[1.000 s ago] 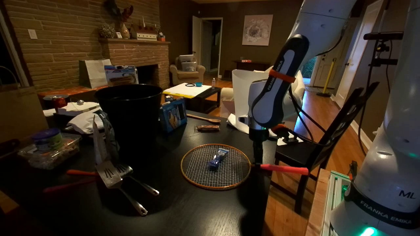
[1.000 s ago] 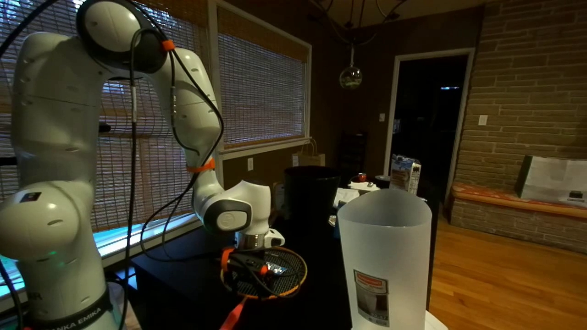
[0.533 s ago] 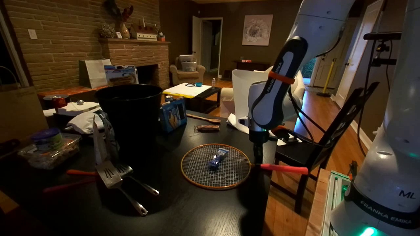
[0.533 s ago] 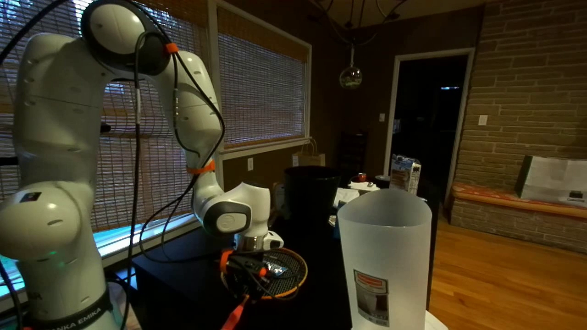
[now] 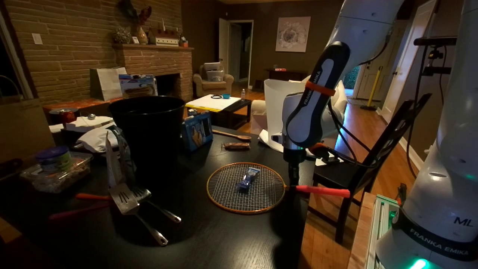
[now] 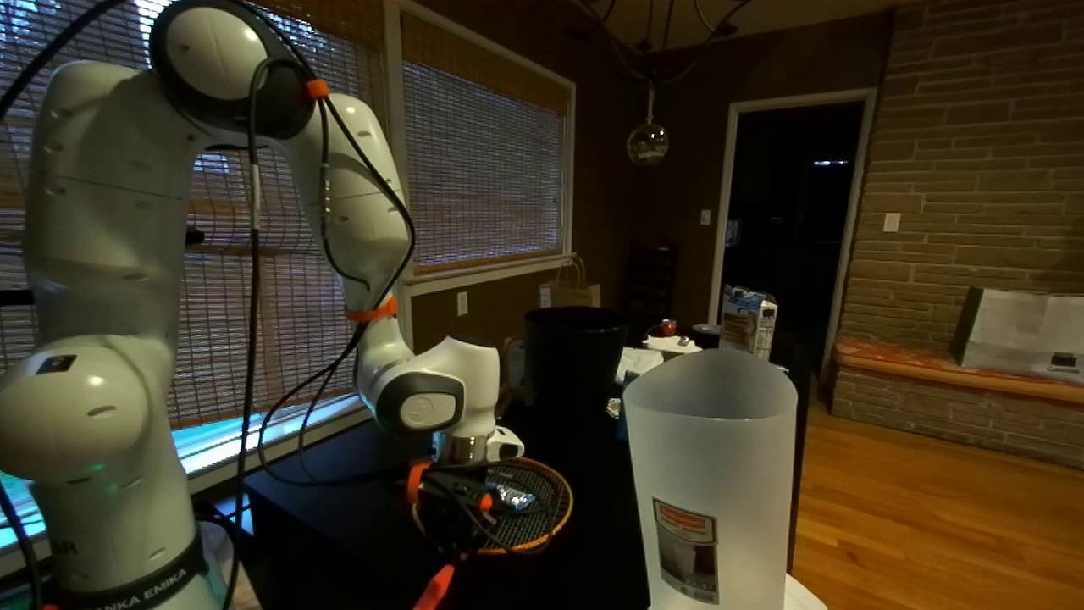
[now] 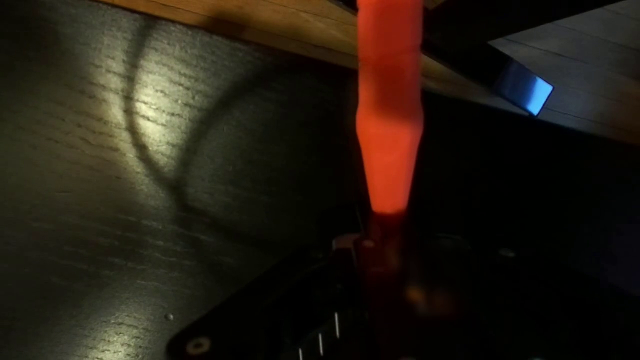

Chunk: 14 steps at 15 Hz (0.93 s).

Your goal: Put the chocolate bar inside the trash can using the racket

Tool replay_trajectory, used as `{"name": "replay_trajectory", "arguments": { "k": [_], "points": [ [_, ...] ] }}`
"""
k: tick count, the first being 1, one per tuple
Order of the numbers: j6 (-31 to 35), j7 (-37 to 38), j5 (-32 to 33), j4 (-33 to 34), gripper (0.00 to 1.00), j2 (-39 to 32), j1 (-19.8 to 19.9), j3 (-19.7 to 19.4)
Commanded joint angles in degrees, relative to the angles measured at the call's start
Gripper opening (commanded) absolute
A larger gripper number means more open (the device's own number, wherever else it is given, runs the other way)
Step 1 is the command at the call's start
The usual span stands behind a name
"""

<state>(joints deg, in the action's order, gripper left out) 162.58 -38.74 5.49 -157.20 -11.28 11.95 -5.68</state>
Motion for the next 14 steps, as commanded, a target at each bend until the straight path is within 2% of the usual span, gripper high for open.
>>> {"name": "replay_trajectory", "arguments": {
  "k": [1, 7, 11, 14],
  "points": [
    [0.76, 0.77, -0.35, 0.02, 0.04, -1.31, 0.63, 0.9],
    [-0.18, -1.16, -5.76, 0.06, 0.04, 1.13, 2.14, 4.03],
    [0.63, 0.24, -5.03, 0.09, 0.04, -0.31, 1.41, 3.87],
    [1.17, -0.82, -7.65, 0.1, 0.04, 0.55, 2.31, 5.16]
  ]
}}
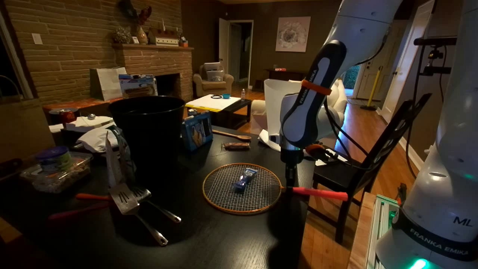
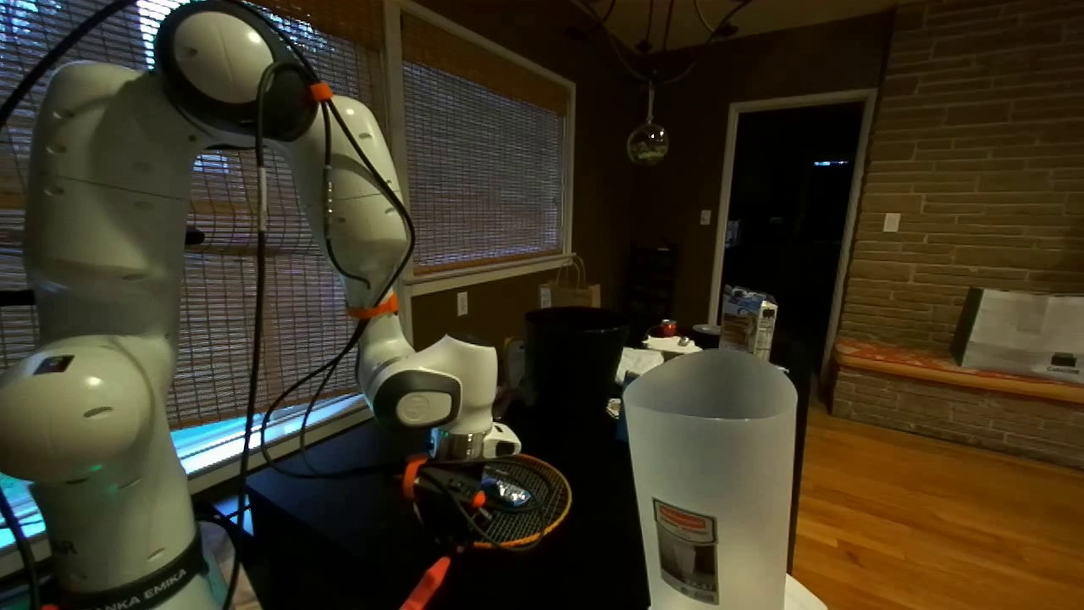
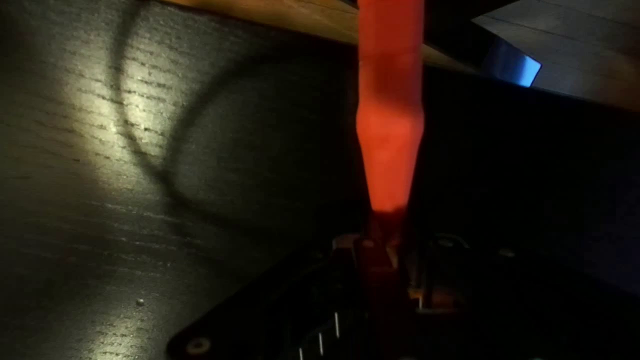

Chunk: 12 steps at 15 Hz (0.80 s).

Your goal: Put the chocolate bar inside the trash can using the racket

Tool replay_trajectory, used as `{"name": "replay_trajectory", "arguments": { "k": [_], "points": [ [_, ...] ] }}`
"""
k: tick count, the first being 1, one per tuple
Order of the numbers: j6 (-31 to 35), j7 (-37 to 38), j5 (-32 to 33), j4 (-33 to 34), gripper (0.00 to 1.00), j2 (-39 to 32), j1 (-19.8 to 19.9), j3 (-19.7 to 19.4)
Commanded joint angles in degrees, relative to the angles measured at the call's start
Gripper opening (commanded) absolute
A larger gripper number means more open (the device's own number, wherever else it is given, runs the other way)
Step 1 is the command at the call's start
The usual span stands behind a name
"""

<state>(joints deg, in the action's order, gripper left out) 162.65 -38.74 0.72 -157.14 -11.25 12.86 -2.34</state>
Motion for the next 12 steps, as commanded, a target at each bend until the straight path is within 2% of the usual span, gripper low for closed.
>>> {"name": "replay_trajectory", "arguments": {
  "k": [1, 10, 12],
  "points": [
    [1.18, -1.1, -3.92, 0.05, 0.04, 0.97, 1.68, 2.29],
    [2.6, -2.36, -9.43, -0.46, 0.04, 3.23, 2.85, 5.14],
    [1.68, -1.38, -8.1, -0.46, 0.04, 3.31, 2.05, 4.15]
  ]
}}
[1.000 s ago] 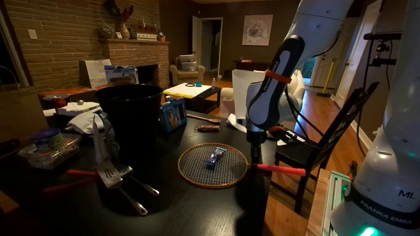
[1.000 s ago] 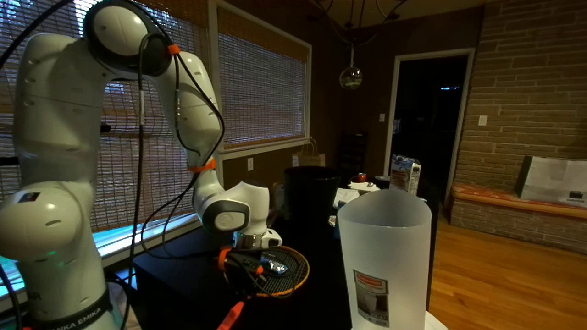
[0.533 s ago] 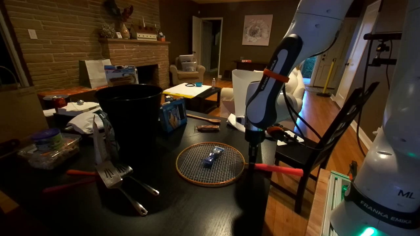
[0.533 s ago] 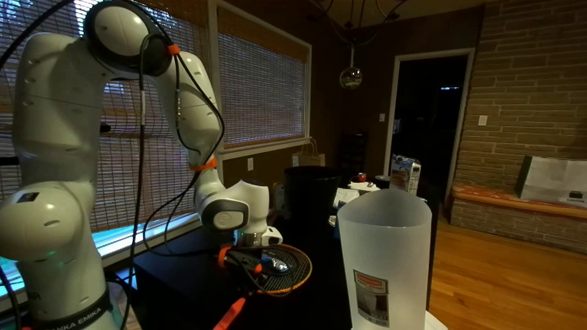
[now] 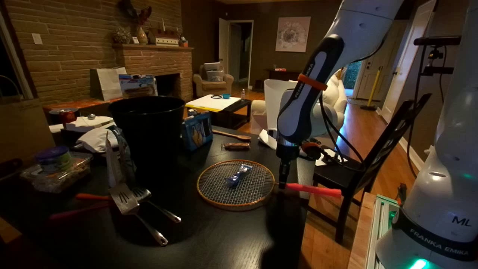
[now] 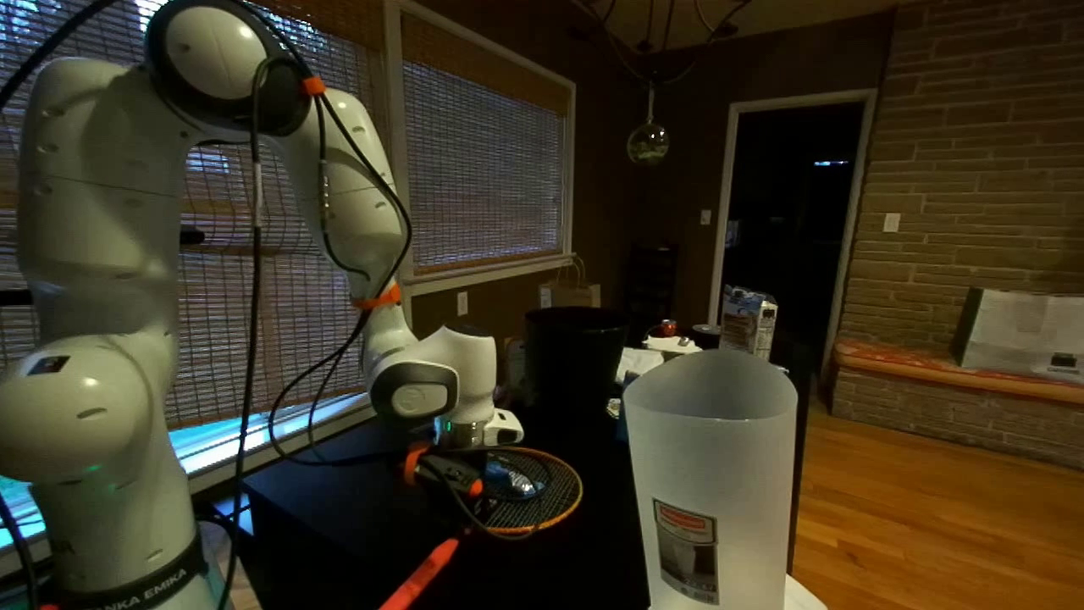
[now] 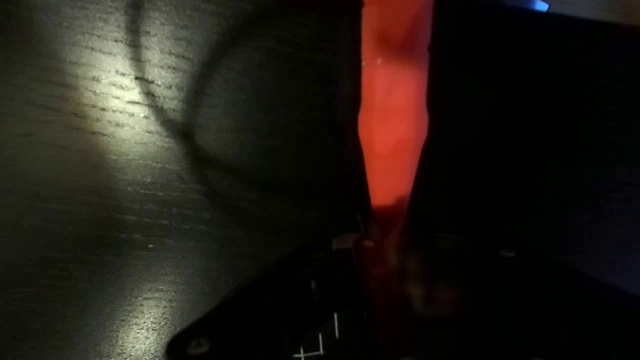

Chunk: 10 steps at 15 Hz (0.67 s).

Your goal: Put the chocolate bar inside the trash can using the racket

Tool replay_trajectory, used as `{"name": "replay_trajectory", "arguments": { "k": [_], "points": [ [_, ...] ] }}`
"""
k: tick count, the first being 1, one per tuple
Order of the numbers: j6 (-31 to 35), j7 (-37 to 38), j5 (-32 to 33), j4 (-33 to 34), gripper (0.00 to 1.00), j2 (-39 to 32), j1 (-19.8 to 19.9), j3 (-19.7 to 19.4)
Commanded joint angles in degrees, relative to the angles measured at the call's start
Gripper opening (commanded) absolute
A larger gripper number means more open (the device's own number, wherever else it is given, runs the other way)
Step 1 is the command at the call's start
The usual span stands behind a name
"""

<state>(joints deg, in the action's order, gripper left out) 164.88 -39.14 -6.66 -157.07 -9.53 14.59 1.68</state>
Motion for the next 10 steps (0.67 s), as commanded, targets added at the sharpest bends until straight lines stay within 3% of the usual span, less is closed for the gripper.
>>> {"name": "replay_trajectory", "arguments": {
  "k": [1, 10],
  "points": [
    [-0.09, -0.45, 0.24, -0.4, 0.04, 1.07, -0.05, -0.44],
    [0.13, 3.08, 5.86, -0.13, 0.04, -2.84, -1.37, -3.44]
  ]
}}
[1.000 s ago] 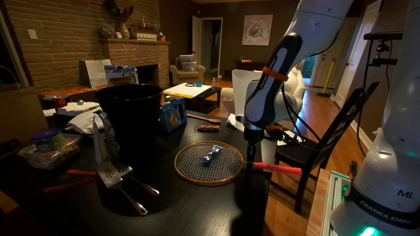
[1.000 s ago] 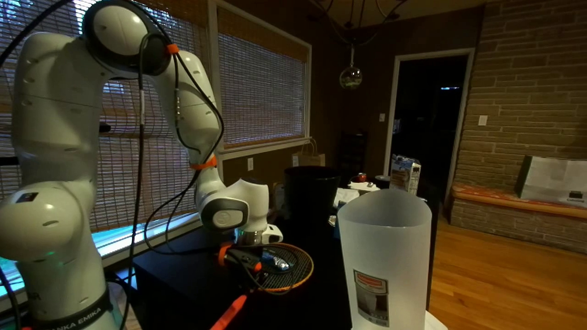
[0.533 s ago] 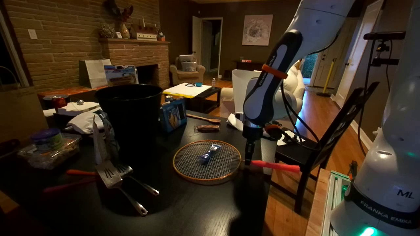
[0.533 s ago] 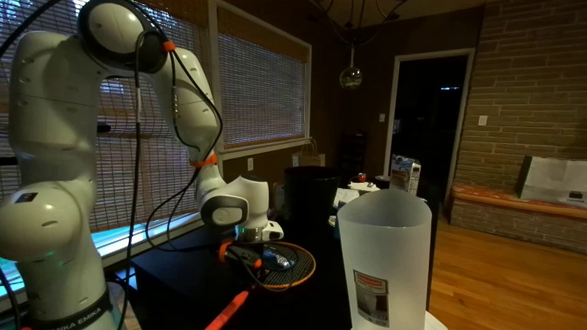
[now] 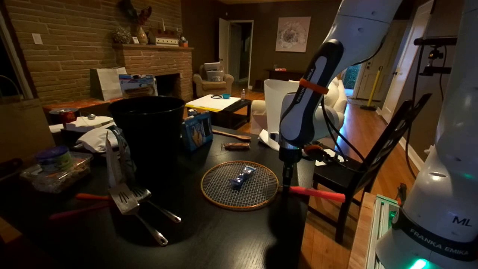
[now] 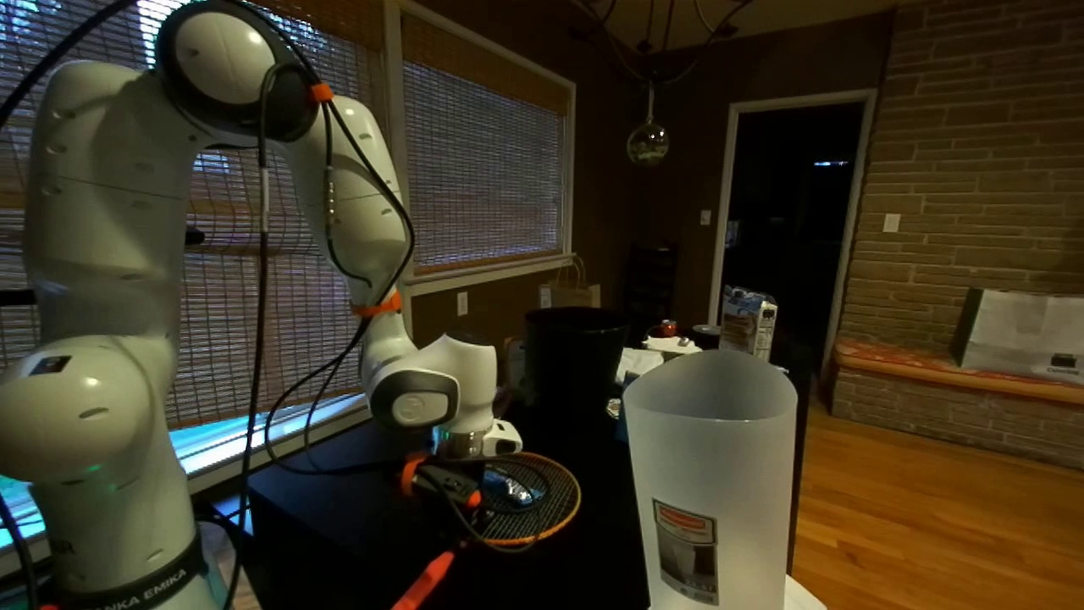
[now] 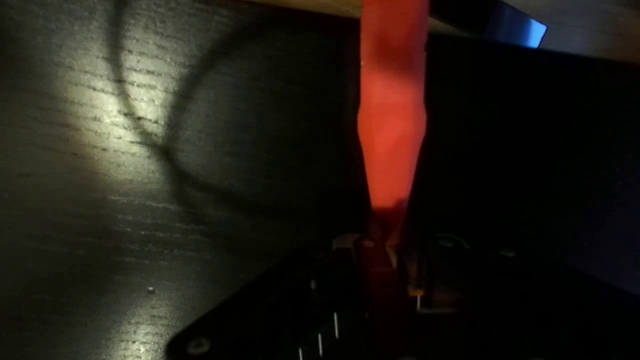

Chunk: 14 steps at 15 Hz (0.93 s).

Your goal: Put the chocolate bar inside the trash can using the racket

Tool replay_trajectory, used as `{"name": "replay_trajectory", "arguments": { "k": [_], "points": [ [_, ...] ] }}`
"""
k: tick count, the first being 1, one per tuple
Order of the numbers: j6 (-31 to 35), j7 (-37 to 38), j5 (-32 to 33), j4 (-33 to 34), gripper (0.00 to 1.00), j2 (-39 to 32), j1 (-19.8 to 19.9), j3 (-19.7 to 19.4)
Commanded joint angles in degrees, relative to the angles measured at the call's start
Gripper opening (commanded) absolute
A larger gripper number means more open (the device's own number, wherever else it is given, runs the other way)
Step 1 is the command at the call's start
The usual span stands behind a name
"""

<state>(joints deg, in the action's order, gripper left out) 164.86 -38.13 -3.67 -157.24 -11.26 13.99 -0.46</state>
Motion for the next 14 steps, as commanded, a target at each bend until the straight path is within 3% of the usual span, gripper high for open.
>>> {"name": "replay_trajectory", "arguments": {
  "k": [1, 5, 6, 7, 11, 12, 13, 14],
  "points": [
    [0.34, 2.13, 3.15, 0.03, 0.04, -1.42, -0.61, -1.22],
    [0.7, 2.24, 3.0, 0.05, 0.14, -1.52, -0.5, -0.64],
    [0.6, 2.02, 2.57, 0.05, 0.41, -1.46, -0.36, -0.31],
    [0.43, 1.89, 2.38, 0.05, 0.42, -1.34, -0.3, -0.14],
    [0.38, 1.89, 2.23, -0.08, 0.68, -1.47, -0.32, 0.49],
    [0.48, 1.88, 2.12, -0.08, 0.56, -1.54, -0.3, 0.71],
    [0.73, 1.63, 1.77, -0.08, 0.31, -1.64, -0.12, 1.04],
    [0.75, 1.31, 1.23, -0.08, 0.31, -1.6, 0.13, 1.44]
  ]
}}
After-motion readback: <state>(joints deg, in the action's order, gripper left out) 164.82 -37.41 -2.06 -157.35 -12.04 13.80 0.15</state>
